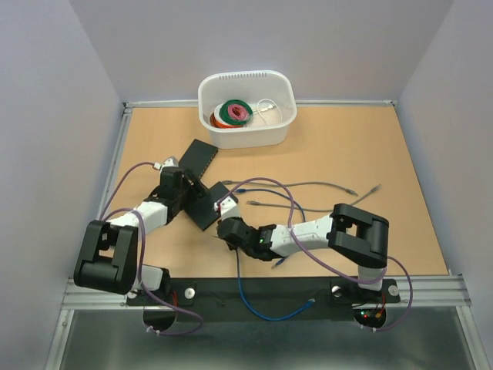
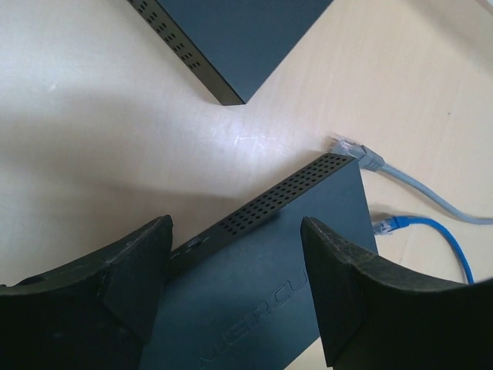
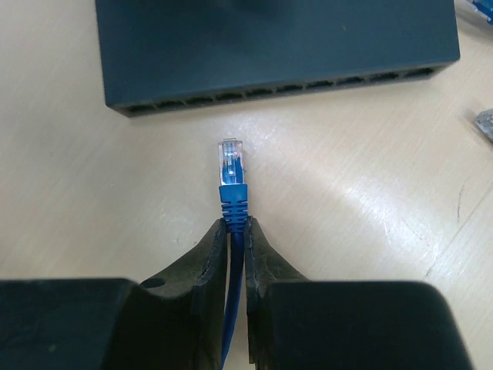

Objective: Insert the plug into the switch port

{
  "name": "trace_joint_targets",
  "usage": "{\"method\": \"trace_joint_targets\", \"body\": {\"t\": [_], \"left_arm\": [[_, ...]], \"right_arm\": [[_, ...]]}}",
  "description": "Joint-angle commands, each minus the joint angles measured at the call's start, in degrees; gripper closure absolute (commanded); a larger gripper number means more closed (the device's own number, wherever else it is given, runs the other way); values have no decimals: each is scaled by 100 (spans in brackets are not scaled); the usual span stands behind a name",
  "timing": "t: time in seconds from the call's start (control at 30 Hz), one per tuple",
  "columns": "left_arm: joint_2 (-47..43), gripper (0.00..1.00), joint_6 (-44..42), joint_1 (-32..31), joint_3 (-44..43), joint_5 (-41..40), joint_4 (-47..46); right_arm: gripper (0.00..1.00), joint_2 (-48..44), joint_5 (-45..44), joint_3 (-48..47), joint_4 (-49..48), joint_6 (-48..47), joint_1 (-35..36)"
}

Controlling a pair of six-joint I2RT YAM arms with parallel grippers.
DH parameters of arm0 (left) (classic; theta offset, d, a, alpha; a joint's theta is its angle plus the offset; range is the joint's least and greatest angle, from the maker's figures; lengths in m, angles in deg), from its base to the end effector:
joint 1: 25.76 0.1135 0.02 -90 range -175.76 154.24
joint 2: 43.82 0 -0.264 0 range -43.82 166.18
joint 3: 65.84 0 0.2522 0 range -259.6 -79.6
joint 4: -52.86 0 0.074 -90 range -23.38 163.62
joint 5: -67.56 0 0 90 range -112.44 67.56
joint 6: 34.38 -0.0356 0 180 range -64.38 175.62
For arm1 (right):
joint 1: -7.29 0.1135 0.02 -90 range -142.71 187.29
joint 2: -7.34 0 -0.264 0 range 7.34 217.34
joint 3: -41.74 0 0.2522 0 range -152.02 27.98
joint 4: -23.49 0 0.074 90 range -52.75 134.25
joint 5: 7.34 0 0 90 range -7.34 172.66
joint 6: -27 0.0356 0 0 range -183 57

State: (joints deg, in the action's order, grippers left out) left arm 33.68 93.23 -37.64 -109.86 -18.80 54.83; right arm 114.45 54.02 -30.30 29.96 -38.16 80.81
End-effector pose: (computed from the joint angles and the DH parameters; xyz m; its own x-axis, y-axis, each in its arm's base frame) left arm 0.2564 -0.0562 0.1686 -0.6059 -0.4949 -0.6229 -0.1435 0.8381 -0.5263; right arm 0.1250 0.3623 0.1511 -0.4815 -0.3280 -0.8128 -0.5923 0.8053 0.0260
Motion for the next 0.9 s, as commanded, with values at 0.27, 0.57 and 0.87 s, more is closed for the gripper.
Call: {"method": "trace_joint_targets", "body": {"t": [0.27, 0.57, 0.87], "left_arm": [[-963, 24, 370, -60, 1057, 726, -500], [-903, 24, 283, -60, 1066, 647, -570], [-850, 24, 151, -60, 996, 515, -561]], "right_arm": [[100, -111, -45, -368, -282, -269, -13], [100, -129, 8, -237, -264, -120, -13], [99, -313, -106, -140, -150, -58, -4]]}}
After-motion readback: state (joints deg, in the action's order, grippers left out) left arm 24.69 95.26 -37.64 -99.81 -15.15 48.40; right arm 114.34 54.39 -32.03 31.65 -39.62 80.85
